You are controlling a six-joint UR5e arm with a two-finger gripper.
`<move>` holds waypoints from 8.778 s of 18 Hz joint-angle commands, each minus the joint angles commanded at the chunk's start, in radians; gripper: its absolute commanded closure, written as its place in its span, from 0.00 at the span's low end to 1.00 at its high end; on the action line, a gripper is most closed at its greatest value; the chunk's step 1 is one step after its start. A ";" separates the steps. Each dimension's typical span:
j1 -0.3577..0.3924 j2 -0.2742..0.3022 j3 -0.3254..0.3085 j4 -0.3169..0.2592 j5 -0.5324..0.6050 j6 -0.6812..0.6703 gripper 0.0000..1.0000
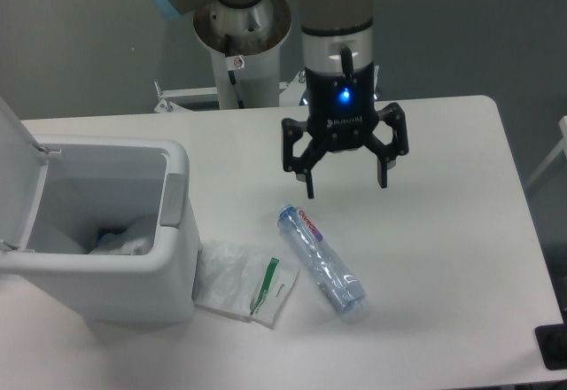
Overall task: Place the trash in the trash can
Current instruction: 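Lower the open gripper down over the clear plastic bottle, then close the gripper on the bottle's cap end, then lift the bottle up off the table, then carry the bottle over the trash bin and release it inside, then move the empty gripper back over to the plastic bag, then lower the gripper onto the plastic bag and pinch it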
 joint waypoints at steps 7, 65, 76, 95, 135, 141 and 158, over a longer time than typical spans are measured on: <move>-0.003 -0.107 -0.026 0.009 0.022 -0.003 0.00; -0.009 -0.373 0.296 0.027 0.003 -0.224 0.33; -0.020 -0.232 0.264 0.060 -0.179 -0.229 0.57; -0.209 0.360 -0.061 0.034 -0.327 -0.063 0.51; 0.094 -0.142 -0.127 0.021 -0.261 0.347 0.00; 0.038 -0.288 -0.057 0.023 -0.256 0.390 0.01; -0.104 -0.466 -0.040 0.117 -0.232 0.388 0.00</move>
